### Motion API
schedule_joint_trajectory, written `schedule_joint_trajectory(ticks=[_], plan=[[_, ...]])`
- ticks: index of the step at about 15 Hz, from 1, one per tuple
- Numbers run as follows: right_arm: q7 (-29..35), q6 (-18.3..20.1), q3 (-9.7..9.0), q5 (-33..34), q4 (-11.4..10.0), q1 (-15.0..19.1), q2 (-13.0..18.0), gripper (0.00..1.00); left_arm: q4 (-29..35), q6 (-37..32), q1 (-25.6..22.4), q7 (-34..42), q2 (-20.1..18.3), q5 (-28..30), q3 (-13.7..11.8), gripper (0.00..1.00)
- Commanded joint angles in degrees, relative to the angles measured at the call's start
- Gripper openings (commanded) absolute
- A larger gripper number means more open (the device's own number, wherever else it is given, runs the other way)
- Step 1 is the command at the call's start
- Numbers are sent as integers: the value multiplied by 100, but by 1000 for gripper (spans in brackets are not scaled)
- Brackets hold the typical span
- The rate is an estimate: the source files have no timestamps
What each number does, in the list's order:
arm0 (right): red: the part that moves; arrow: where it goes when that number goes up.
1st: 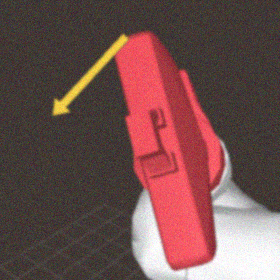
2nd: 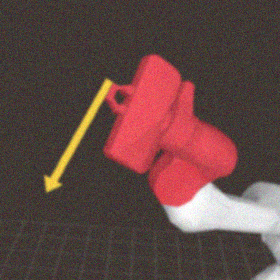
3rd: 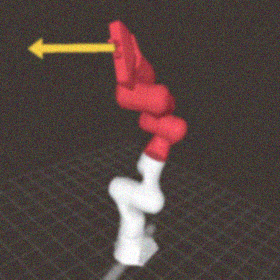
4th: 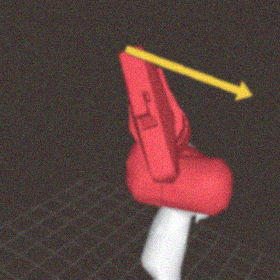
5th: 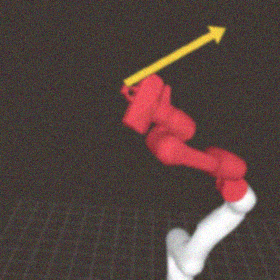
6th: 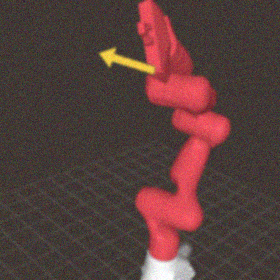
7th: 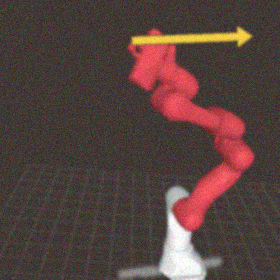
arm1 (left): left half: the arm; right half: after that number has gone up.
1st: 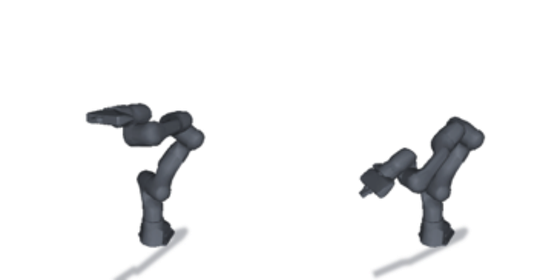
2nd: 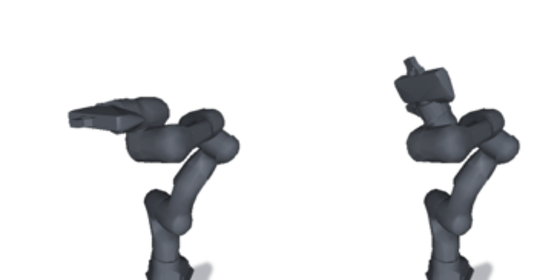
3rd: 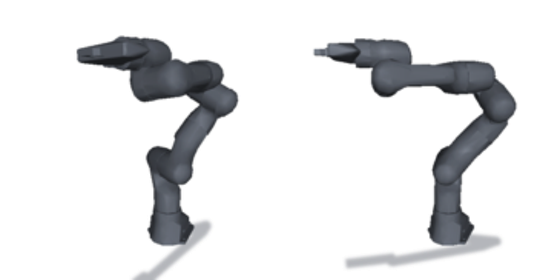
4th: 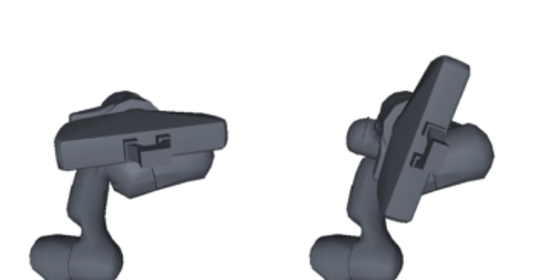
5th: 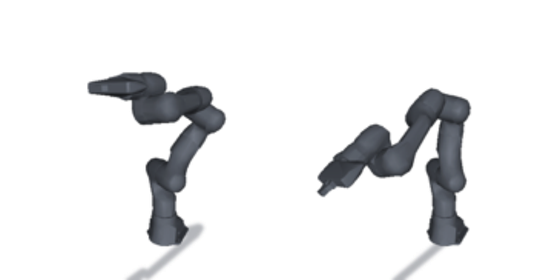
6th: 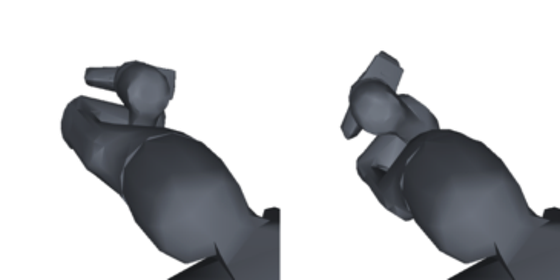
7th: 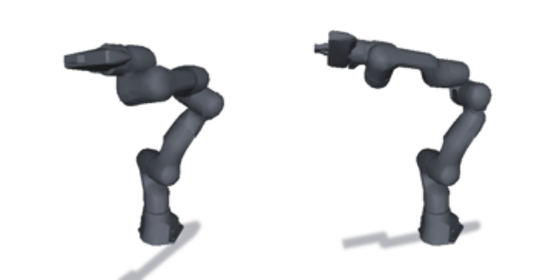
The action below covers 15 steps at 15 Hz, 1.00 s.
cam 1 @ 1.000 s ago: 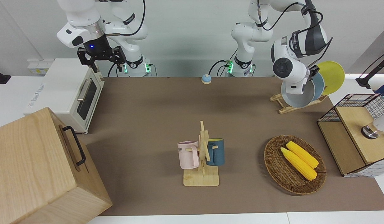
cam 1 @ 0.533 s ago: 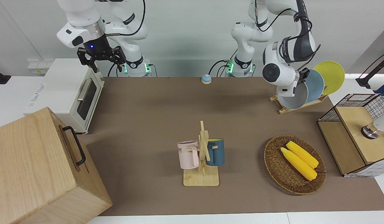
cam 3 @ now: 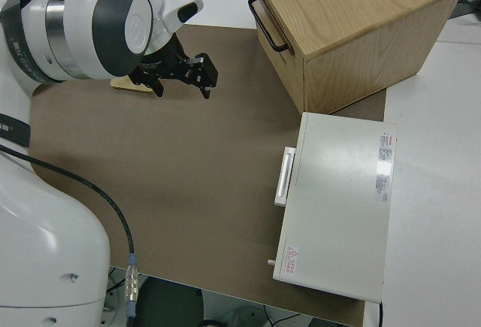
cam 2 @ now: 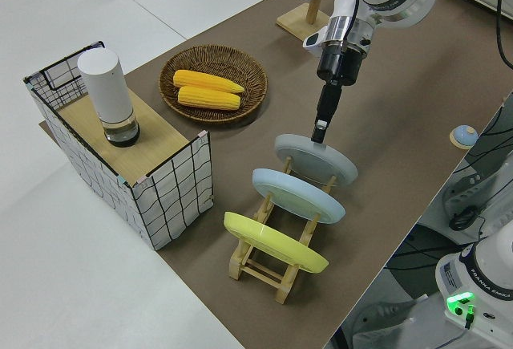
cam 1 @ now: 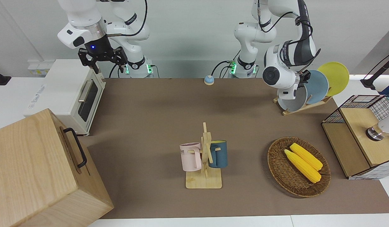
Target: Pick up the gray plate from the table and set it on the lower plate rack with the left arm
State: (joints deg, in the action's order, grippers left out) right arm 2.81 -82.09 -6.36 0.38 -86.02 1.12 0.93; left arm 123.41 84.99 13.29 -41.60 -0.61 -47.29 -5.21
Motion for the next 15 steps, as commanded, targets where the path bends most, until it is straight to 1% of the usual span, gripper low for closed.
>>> schedule_joint_trajectory(ticks=[1, 3, 5, 6, 8, 10, 11, 13, 15], plan=[[53, 87, -103, -109, 42, 143, 12, 990, 175, 123, 86, -32, -106, -122, -59, 998], [53, 87, -103, -109, 42, 143, 12, 990, 140, 132, 77, 108, -123, -96, -59, 998], [53, 87, -103, -109, 42, 143, 12, 990, 44, 132, 68, 659, -141, -26, -59, 998], [53, 87, -103, -109, 42, 143, 12, 990, -114, 105, 51, 1054, -150, 114, -59, 998], [53, 87, -103, -109, 42, 143, 12, 990, -587, 26, -2, 1950, -176, 631, -76, 998], [53, 87, -103, -109, 42, 143, 12, 987, -983, -18, -133, 2698, -220, 1009, -85, 998], [53, 87, -103, -109, 42, 143, 12, 990, -1229, -18, -195, 2928, -229, 1325, -85, 998], [53, 87, -103, -109, 42, 143, 12, 987, -1660, -35, -300, 3376, -229, 2141, -94, 998], [53, 87, -103, -109, 42, 143, 12, 990, -2065, -175, -310, 3719, -229, 2766, -138, 998]])
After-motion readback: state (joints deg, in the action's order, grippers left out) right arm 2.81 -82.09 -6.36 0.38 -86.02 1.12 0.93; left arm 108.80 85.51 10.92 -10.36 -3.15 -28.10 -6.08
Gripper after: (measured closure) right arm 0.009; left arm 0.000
